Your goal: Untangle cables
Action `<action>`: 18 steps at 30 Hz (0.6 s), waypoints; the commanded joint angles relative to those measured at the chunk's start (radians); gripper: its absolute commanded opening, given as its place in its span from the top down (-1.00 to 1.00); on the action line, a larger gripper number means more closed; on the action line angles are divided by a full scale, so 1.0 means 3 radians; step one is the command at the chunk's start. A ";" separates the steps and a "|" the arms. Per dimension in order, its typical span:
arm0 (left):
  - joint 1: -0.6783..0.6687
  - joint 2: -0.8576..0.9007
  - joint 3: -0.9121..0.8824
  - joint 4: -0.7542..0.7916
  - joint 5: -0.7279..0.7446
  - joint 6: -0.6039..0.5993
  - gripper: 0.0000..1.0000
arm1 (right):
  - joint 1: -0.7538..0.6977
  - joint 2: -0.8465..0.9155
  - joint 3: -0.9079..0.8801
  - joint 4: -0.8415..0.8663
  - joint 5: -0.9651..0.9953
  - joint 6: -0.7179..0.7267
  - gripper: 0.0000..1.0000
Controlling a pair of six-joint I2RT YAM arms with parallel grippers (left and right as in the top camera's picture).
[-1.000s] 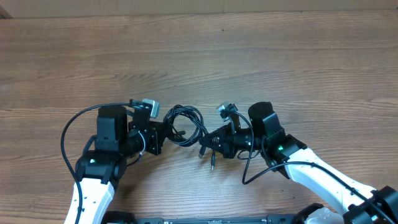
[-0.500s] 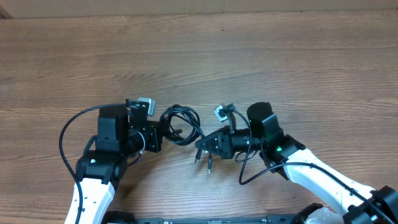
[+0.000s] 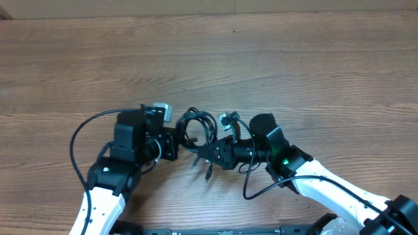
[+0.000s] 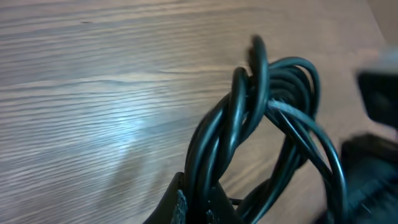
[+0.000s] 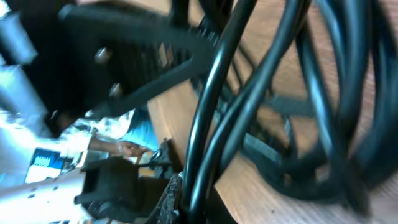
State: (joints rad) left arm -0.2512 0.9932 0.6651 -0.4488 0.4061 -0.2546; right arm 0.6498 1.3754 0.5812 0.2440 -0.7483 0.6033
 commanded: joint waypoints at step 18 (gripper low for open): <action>-0.0342 -0.0038 0.0093 0.0025 0.0184 0.0626 0.92 | -0.0064 -0.0034 0.0011 -0.0483 0.1016 -0.0028 0.07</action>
State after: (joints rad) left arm -0.3473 0.9936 0.6685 -0.4564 0.4179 -0.0990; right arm 0.6529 1.3712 0.5823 0.1104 -0.5072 0.6067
